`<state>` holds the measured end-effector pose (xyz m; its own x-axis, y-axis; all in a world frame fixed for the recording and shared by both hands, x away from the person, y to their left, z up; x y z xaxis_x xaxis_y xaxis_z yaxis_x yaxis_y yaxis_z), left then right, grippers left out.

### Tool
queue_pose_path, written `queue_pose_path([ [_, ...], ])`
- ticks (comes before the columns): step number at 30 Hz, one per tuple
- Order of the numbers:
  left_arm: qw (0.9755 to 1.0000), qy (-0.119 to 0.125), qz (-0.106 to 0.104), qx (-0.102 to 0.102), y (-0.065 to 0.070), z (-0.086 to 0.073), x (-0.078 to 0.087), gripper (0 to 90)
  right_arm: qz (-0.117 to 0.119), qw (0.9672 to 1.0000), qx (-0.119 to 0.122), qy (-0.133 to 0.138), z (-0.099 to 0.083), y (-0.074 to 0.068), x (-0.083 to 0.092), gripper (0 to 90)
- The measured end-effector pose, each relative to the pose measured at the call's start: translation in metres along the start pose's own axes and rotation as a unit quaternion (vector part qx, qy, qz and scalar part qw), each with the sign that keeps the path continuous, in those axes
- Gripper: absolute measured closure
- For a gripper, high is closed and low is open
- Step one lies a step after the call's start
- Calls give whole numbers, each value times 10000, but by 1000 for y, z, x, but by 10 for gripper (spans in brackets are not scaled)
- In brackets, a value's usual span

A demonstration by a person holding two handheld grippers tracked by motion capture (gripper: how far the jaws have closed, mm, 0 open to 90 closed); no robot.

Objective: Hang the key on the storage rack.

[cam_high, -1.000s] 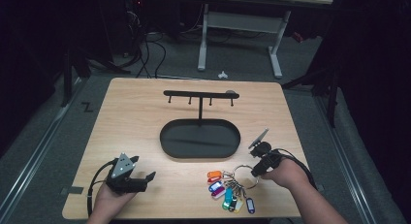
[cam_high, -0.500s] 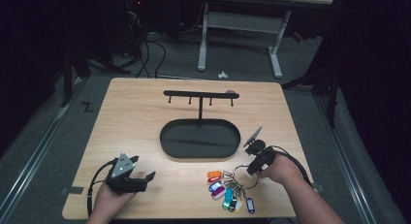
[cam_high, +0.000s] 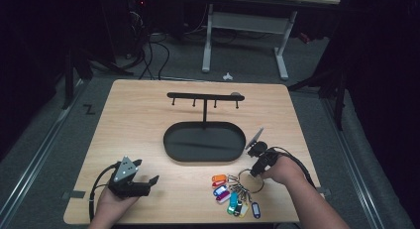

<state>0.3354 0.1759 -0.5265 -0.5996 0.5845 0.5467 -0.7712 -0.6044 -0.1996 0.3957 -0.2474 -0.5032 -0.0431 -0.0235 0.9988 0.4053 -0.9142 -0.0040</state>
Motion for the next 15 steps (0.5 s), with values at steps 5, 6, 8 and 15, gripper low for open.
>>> queue_pose_path([
  [5,10000,-4,2,-1,0,0,0,154,33,10000,-25,-74,4,0,-2,579],
  [6,10000,-5,1,-2,0,0,0,154,33,10000,-25,-74,4,0,-2,579],
  [8,10000,-10,-2,-2,0,0,0,154,51,10000,63,-51,5,0,-3,589],
  [15,10000,1,-9,-2,0,0,0,154,12,9999,133,-73,8,-1,-4,654],
])
Point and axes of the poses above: each handheld gripper's, and its own axes: x roughly backward along the jaws, z roughly out of its top, y roughly to its right, the point moved 2 cm from there along -x, roughly forward along the jaws, and after that the axes turned 14 degrees about -x, right-handed, at the moved point
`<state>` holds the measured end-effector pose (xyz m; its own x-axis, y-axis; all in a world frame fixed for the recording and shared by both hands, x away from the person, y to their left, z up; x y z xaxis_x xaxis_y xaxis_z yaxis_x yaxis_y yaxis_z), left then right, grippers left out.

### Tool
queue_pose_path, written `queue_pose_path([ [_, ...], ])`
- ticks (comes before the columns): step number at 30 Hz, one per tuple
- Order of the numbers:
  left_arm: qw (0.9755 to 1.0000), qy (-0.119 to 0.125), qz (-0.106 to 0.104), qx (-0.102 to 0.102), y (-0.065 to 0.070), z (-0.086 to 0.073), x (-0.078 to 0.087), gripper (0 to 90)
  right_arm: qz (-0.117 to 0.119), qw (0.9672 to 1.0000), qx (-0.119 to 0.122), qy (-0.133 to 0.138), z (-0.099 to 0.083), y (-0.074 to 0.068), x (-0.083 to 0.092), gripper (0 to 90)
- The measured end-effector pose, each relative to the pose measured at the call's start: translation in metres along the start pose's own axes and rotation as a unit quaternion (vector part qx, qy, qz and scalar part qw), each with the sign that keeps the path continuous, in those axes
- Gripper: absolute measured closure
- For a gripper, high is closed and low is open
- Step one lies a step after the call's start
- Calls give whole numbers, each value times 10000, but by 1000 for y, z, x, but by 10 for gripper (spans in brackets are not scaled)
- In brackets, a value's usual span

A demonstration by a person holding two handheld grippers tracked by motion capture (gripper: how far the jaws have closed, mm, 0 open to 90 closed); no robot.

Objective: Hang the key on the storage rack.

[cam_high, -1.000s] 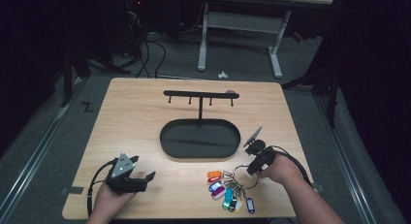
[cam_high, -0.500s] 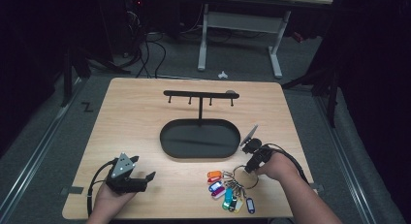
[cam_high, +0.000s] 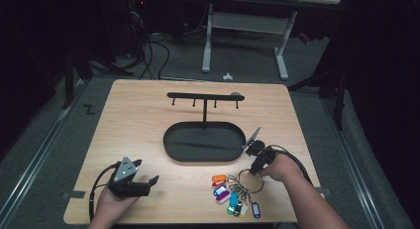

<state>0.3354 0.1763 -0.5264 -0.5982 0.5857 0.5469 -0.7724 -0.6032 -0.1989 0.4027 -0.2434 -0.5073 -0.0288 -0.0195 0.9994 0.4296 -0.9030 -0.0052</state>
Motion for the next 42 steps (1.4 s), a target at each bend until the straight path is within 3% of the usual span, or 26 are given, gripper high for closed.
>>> queue_pose_path([
  [10,10000,-3,-8,-3,0,0,0,155,-15,9999,122,45,0,-1,-1,703],
  [21,10000,-1,-34,11,1,0,0,157,-1,9996,257,69,-1,-6,-1,859],
  [30,10000,-10,-48,20,2,0,-1,160,35,9996,262,-26,1,-7,-1,864],
  [42,10000,-3,-72,18,3,1,-1,162,-4,9996,288,37,0,-7,-1,864],
])
Point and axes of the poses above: each handheld gripper's, and its own axes: x roughly backward along the jaws, z roughly out of its top, y roughly to its right, the point moved 2 cm from there along -x, roughly forward along the jaws, and after that the axes turned 14 degrees about -x, right-handed, at the moved point
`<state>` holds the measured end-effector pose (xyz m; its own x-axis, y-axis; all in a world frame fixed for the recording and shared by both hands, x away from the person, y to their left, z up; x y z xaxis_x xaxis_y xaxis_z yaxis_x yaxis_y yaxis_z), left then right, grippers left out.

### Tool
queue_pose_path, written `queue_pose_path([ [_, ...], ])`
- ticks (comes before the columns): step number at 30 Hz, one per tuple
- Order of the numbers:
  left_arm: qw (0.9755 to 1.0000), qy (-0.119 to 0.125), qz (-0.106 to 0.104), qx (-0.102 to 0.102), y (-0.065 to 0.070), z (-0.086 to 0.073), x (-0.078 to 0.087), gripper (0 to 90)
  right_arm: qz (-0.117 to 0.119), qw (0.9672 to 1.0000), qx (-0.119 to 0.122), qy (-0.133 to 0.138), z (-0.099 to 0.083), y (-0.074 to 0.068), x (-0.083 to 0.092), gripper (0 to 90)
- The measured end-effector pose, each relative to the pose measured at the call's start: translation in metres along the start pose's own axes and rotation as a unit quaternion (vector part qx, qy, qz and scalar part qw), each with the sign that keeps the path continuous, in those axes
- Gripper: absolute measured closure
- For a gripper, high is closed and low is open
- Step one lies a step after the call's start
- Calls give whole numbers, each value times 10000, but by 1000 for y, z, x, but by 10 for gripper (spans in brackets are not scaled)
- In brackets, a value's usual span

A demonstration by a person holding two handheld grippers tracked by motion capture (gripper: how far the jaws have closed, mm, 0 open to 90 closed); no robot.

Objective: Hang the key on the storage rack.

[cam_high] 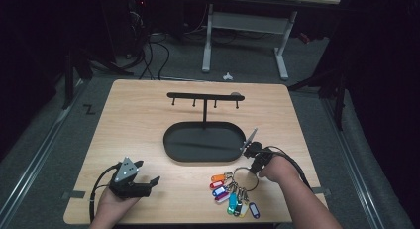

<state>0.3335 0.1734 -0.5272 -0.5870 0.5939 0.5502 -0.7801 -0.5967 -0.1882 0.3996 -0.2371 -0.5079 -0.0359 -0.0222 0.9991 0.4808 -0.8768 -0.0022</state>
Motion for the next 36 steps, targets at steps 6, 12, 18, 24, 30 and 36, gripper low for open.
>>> queue_pose_path([
  [6,10000,12,-19,3,0,0,0,162,-3,10000,-67,-10,0,-1,0,864],
  [12,10000,-1,-21,-20,0,0,0,162,-10,9999,-117,39,-1,-1,0,869],
  [18,10000,-2,3,-4,-1,0,0,162,-71,9999,46,79,4,-6,4,871],
  [24,10000,-13,-2,-4,0,-1,-1,162,84,9995,-61,299,8,-13,33,871],
  [30,10000,-30,-26,-20,0,-1,0,163,221,9982,92,544,5,-21,62,874],
  [36,10000,-46,-44,-22,0,-1,-2,163,316,9967,299,687,3,-31,95,876],
])
Point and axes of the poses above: each handheld gripper's, and its own axes: x roughly backward along the jaws, z roughly out of its top, y roughly to its right, the point moved 2 cm from there along -x, roughly forward along the jaws, and after that the axes turned 14 degrees about -x, right-handed, at the moved point
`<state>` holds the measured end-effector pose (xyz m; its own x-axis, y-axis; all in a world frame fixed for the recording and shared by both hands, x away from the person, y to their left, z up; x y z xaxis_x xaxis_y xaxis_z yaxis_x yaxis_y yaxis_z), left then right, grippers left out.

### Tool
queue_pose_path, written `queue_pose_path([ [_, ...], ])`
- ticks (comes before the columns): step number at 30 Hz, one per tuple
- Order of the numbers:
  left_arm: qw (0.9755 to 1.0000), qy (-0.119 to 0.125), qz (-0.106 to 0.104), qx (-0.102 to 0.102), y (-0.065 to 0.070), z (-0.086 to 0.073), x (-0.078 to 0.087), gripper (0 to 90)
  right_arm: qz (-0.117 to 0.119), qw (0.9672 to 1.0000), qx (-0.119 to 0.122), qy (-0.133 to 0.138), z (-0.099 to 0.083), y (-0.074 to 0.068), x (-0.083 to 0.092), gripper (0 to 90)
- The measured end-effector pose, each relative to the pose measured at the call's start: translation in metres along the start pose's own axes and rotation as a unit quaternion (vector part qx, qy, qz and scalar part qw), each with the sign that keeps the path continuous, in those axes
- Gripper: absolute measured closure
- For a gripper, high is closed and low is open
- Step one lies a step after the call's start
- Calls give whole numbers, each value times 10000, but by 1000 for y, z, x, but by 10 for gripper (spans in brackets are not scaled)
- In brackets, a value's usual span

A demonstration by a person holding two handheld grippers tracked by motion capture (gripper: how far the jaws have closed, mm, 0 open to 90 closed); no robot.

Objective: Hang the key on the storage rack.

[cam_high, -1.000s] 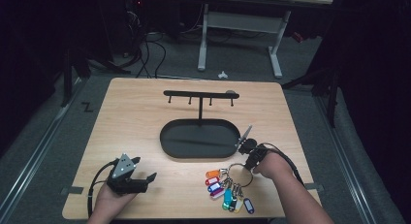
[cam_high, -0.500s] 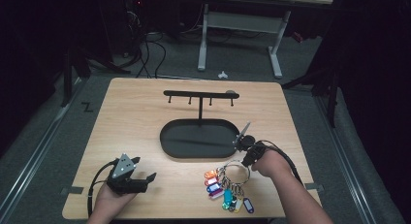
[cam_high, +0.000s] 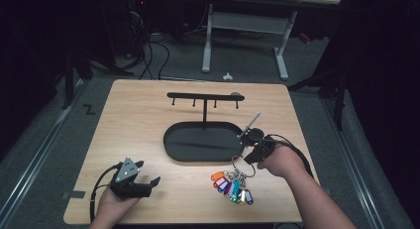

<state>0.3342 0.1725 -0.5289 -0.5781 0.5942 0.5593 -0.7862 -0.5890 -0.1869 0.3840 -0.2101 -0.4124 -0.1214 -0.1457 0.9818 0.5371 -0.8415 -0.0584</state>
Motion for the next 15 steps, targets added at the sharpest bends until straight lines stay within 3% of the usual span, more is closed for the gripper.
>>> queue_pose_path([
  [15,10000,39,21,20,-1,0,1,163,-350,9989,179,257,13,-7,53,875],
])
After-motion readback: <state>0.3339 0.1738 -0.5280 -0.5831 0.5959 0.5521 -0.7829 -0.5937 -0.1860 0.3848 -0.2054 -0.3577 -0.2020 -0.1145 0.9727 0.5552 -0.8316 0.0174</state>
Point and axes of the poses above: each handheld gripper's, and its own axes: x roughly backward along the jaws, z roughly out of its top, y roughly to its right, the point moved 2 cm from there along -x, roughly forward along the jaws, and after that the axes turned 14 degrees about -x, right-handed, at the moved point
